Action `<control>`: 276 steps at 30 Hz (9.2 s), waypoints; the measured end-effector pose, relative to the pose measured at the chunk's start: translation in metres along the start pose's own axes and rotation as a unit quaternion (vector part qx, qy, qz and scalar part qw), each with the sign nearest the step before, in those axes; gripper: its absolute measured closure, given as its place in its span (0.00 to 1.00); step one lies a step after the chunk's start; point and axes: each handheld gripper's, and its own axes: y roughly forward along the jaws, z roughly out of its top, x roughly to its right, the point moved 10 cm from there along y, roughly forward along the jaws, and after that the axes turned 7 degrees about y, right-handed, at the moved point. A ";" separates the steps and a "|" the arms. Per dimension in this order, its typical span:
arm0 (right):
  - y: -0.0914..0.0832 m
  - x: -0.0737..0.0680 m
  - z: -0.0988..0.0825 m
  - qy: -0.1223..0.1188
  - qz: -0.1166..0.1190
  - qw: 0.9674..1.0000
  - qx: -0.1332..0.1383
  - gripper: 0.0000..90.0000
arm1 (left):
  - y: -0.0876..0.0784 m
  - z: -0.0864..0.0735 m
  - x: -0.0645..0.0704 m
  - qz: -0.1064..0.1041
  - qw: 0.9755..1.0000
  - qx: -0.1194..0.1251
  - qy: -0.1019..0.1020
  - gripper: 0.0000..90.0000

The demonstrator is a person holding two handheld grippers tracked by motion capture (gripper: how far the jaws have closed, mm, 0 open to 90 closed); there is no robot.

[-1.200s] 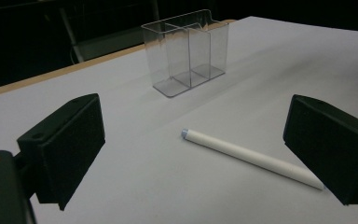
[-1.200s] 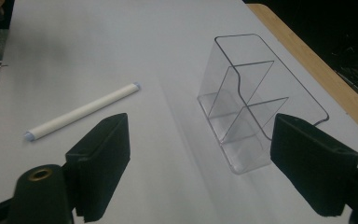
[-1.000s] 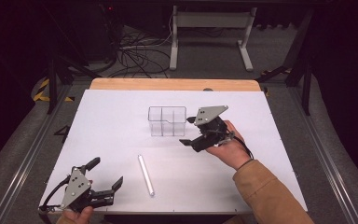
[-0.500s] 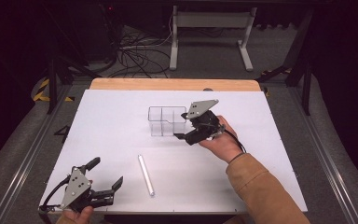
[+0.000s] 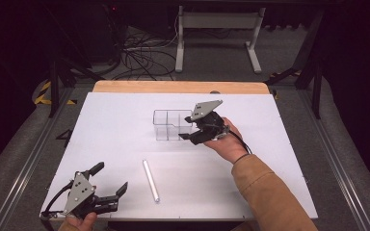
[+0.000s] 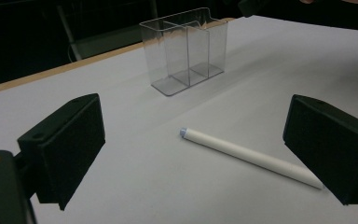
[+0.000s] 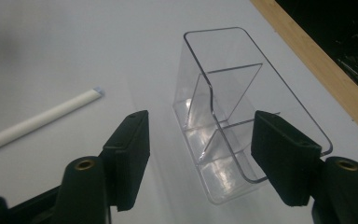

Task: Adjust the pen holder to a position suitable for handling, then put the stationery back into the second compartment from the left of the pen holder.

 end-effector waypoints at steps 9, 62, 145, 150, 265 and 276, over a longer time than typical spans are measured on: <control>0.020 0.002 0.000 -0.043 -0.008 0.998 -0.035 0.52 | 0.000 -0.001 -0.001 0.000 1.000 -0.002 -0.004 0.07; 0.031 -0.015 -0.011 -0.088 0.065 0.981 -0.158 0.97 | 0.002 -0.004 -0.003 -0.001 1.000 -0.005 -0.016 0.07; -0.040 -0.099 0.029 0.087 -0.017 0.990 0.107 0.03 | 0.002 -0.004 -0.012 0.015 0.999 -0.005 -0.039 0.07; -0.039 -0.100 0.027 0.082 -0.027 0.992 0.096 0.09 | 0.002 -0.005 -0.012 0.015 0.999 -0.006 -0.040 0.07; 0.110 -0.137 -0.022 0.416 -0.082 0.874 -0.237 0.80 | -0.002 -0.008 -0.014 0.016 0.999 -0.013 -0.036 0.07; 0.114 -0.138 -0.024 0.415 -0.100 0.871 -0.243 0.85 | -0.001 -0.008 -0.013 0.016 0.999 -0.011 -0.037 0.07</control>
